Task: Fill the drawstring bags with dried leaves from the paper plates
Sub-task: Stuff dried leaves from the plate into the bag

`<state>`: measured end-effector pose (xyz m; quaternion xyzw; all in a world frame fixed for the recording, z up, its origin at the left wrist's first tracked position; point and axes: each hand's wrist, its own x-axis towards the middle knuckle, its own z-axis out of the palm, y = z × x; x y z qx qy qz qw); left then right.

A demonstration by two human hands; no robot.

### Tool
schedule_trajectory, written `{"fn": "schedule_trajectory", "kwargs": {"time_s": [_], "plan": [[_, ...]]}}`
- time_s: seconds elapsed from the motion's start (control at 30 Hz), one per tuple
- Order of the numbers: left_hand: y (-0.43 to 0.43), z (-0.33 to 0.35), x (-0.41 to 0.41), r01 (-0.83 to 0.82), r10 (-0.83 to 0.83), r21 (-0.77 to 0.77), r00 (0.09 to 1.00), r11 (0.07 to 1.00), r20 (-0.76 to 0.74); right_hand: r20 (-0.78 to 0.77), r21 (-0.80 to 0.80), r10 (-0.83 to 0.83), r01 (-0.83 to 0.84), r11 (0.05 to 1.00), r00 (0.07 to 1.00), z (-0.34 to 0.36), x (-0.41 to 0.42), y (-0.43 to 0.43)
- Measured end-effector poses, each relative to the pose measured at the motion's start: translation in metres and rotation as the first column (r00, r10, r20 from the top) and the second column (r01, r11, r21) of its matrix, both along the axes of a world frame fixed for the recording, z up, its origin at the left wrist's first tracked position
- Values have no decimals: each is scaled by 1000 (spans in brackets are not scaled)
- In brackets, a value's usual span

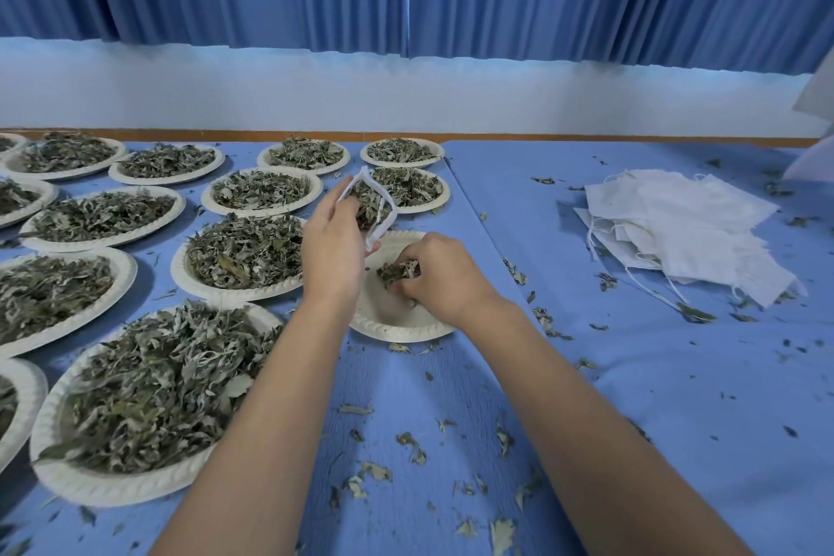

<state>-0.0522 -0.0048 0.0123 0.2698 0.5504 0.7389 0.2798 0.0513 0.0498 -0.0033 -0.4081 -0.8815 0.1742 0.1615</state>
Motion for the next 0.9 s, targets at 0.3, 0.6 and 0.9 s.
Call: {"fn": "schedule_trajectory", "kwargs": {"time_s": [0.3,0.6,0.9], "plan": [[0,-1,-1,16,-19,-17,979,1000,-202,-473,-555,-330,15,832,817,7,6,0],[5,-14,3,-32,-90,-196,809,980,-581,-635,-713,-331,-365,599,698,40,28,8],[0,-17,21,-276,88,-91,575,957,-813,-513,-465,-398,144,874,760,36,17,-1]]}}
